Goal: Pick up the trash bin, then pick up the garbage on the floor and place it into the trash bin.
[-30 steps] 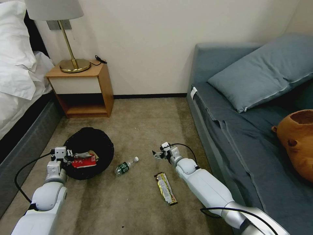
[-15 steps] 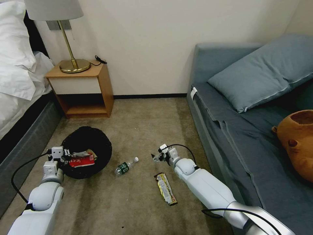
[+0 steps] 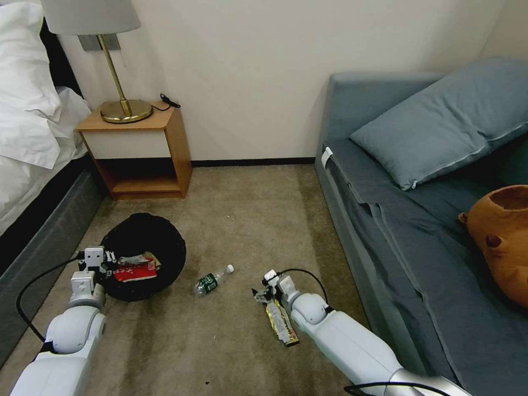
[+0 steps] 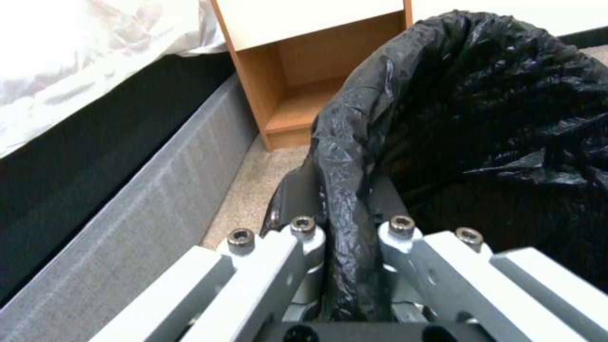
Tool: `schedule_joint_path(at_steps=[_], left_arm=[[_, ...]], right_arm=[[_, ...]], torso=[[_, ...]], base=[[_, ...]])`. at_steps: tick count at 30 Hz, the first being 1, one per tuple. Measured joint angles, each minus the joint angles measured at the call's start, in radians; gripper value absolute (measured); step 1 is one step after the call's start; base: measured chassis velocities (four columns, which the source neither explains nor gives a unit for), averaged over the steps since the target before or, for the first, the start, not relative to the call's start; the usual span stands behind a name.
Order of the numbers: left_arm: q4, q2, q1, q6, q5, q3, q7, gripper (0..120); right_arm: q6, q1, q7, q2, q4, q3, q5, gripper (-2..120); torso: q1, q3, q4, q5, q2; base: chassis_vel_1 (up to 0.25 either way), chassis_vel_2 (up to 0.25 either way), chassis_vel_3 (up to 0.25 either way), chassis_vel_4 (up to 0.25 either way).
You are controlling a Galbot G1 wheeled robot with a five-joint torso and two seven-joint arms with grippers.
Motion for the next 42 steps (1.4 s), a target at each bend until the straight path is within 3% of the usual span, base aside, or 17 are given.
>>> schedule_joint_path(at_steps=[31, 32, 34, 36, 40, 42], left_arm=[[0.052, -0.006, -0.048, -0.001, 0.013, 0.032, 0.006, 4], [0.052, -0.006, -0.048, -0.001, 0.013, 0.032, 0.006, 4], [0.052, -0.007, -0.047, -0.002, 0.013, 0.032, 0.006, 4], [0.052, -0.008, -0.043, -0.004, 0.014, 0.031, 0.007, 4], [0.05, -0.008, -0.038, -0.006, 0.014, 0.029, 0.007, 4], [0.046, -0.008, -0.031, -0.008, 0.014, 0.026, 0.007, 4]], right_arm=[[0.017, -0.064, -0.054, 0.006, -0.078, 0.031, -0.043, 99], [0.017, -0.067, -0.058, 0.007, -0.08, 0.034, -0.043, 92], [0.018, -0.068, -0.059, 0.008, -0.081, 0.034, -0.043, 90], [0.019, -0.072, -0.062, 0.009, -0.081, 0.036, -0.043, 79], [0.02, -0.075, -0.064, 0.009, -0.081, 0.041, -0.043, 69], [0.02, -0.08, -0.068, 0.007, -0.079, 0.046, -0.043, 56]], torso=[[0.0, 0.0, 0.0, 0.0, 0.0], [0.0, 0.0, 0.0, 0.0, 0.0], [0.0, 0.0, 0.0, 0.0, 0.0], [0.0, 0.0, 0.0001, 0.0, 0.0], [0.0, 0.0, 0.0001, 0.0001, 0.0], [0.0, 0.0, 0.0001, 0.0001, 0.0]], base=[[0.0, 0.0, 0.0, 0.0], [0.0, 0.0, 0.0, 0.0], [0.0, 0.0, 0.0, 0.0], [0.0, 0.0, 0.0, 0.0], [0.0, 0.0, 0.0, 0.0], [0.0, 0.0, 0.0, 0.0]])
